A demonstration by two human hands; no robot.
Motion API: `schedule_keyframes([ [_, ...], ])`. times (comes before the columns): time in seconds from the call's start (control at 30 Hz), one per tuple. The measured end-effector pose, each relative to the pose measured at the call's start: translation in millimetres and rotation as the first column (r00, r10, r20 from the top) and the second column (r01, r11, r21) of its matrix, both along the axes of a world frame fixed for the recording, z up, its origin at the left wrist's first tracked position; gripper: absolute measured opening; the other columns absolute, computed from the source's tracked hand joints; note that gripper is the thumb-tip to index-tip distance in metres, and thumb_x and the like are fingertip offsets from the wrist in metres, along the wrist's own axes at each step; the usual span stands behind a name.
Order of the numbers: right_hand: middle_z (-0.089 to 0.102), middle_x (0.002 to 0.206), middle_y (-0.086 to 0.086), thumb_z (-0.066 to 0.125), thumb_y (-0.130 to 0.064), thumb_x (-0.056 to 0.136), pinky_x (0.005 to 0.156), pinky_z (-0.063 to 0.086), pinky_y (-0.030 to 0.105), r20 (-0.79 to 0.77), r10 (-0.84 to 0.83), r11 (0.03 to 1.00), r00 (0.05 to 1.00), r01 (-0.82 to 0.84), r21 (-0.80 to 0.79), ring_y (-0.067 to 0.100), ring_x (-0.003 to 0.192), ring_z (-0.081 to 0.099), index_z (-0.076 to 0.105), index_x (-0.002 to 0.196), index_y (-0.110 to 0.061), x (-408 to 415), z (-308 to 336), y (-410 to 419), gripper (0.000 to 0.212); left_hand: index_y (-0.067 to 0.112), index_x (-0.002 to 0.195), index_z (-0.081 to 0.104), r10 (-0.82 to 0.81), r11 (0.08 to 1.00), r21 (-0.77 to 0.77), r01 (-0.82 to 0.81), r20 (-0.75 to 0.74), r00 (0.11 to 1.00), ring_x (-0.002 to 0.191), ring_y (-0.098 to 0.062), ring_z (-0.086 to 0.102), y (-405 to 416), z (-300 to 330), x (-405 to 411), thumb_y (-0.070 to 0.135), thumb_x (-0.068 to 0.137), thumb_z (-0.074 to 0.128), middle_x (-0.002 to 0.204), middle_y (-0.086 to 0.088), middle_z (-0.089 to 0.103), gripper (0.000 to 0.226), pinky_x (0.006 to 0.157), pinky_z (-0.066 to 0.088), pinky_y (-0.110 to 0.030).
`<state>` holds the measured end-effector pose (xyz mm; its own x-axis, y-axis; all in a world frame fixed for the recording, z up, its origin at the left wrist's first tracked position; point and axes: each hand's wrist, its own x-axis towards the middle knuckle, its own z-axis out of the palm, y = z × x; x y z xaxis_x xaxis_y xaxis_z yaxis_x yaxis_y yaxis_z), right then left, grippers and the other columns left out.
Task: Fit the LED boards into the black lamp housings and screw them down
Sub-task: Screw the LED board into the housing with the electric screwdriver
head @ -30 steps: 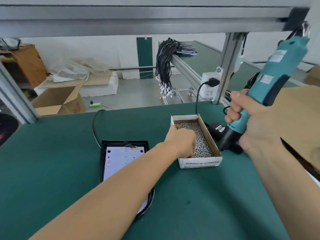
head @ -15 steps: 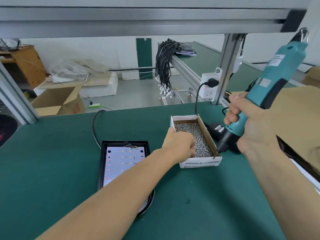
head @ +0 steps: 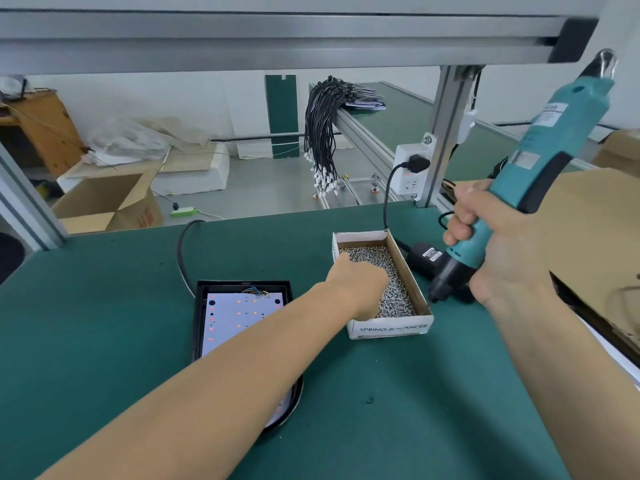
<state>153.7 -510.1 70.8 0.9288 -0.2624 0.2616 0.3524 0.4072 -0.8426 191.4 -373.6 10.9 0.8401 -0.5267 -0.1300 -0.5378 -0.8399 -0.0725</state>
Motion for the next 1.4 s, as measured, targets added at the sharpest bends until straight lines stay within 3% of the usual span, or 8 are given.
schedule_keyframes([
  [0.17,0.040,0.055,-0.005,0.062,-0.010,0.072,0.046,0.035,0.018,0.002,0.001,1.000,1.000,-0.001,-0.010,0.009,0.042,0.035,0.039,0.067,-0.020,-1.6,-1.1,-1.2,0.025,0.020,0.094,0.068,0.001,1.000,-0.012,0.000,0.076,0.997,0.094,-0.020,0.060,3.3,-4.7,-3.9,0.009,0.086,0.058,0.097,0.003,0.070,0.017,0.094,0.029,-0.035],
  [0.47,0.041,0.055,-0.005,0.062,-0.010,0.073,0.047,0.036,0.018,0.010,0.017,0.999,1.000,-0.016,-0.036,0.009,0.042,0.036,0.041,0.064,-0.020,-2.5,-0.8,1.2,0.025,0.023,0.079,0.069,0.102,0.930,-0.347,-0.119,-0.067,0.993,0.084,-0.016,0.061,7.8,-6.3,-5.4,0.014,0.084,0.065,0.087,0.006,0.071,0.012,0.094,0.042,-0.032],
  [0.6,0.040,0.056,-0.005,0.060,-0.007,0.078,0.047,0.036,0.019,0.011,0.014,1.000,1.000,-0.014,-0.021,0.008,0.042,0.036,0.041,0.067,-0.020,-2.8,0.0,3.8,0.026,0.025,0.070,0.071,0.153,0.690,-0.649,-0.320,-0.302,0.941,0.068,-0.006,0.061,17.3,4.2,-5.3,0.011,0.078,0.075,0.065,0.014,0.063,0.016,0.070,0.048,-0.023],
  [0.7,0.039,0.055,-0.005,0.059,-0.005,0.078,0.046,0.035,0.018,0.030,0.014,0.999,0.999,-0.015,0.046,0.008,0.041,0.035,0.040,0.067,-0.020,-3.4,2.8,9.6,0.026,0.019,0.066,0.073,0.059,0.334,-0.797,-0.504,-0.516,0.855,0.055,-0.002,0.055,32.5,18.5,-14.1,0.004,0.074,0.078,0.058,0.009,0.064,0.018,0.062,0.045,-0.016],
  [0.8,0.036,0.053,-0.006,0.059,-0.007,0.075,0.045,0.033,0.017,0.077,0.026,0.989,0.997,-0.037,0.141,0.008,0.040,0.033,0.039,0.064,-0.020,-6.0,9.2,20.0,0.026,0.017,0.067,0.073,-0.172,-0.009,-0.712,-0.702,-0.690,0.703,0.053,-0.006,0.057,58.3,29.5,-31.5,0.003,0.076,0.075,0.066,0.000,0.068,0.016,0.057,0.046,-0.018],
  [0.87,0.037,0.052,-0.008,0.056,-0.007,0.077,0.045,0.032,0.017,0.127,0.051,0.975,0.991,-0.077,0.207,0.007,0.040,0.032,0.039,0.062,-0.021,-7.9,13.6,29.7,0.027,0.014,0.067,0.074,-0.362,-0.148,-0.584,-0.798,-0.719,0.594,0.055,-0.009,0.061,76.3,31.7,-47.3,0.006,0.071,0.072,0.073,-0.005,0.070,0.009,0.057,0.051,-0.020],
  [1.07,0.036,0.051,-0.009,0.053,-0.008,0.080,0.046,0.031,0.018,0.225,0.120,0.936,0.967,-0.186,0.300,0.005,0.041,0.031,0.038,0.055,-0.024,-13.7,25.8,70.2,0.033,0.011,0.067,0.075,-0.510,-0.345,-0.388,-0.855,-0.687,0.517,0.055,-0.012,0.063,106.5,26.4,-85.5,0.006,0.060,0.071,0.074,-0.009,0.071,0.009,0.054,0.055,-0.022],
  [1.4,0.036,0.050,-0.010,0.053,-0.009,0.082,0.045,0.032,0.018,0.219,0.156,0.921,0.963,-0.221,0.319,0.005,0.041,0.032,0.033,0.065,-0.020,-18.0,32.9,103.9,0.028,0.014,0.064,0.075,-0.436,-0.503,-0.359,-0.786,-0.679,0.590,0.059,-0.013,0.068,124.4,22.1,-96.4,0.008,0.052,0.074,0.084,-0.010,0.074,0.013,0.052,0.056,-0.023],
])
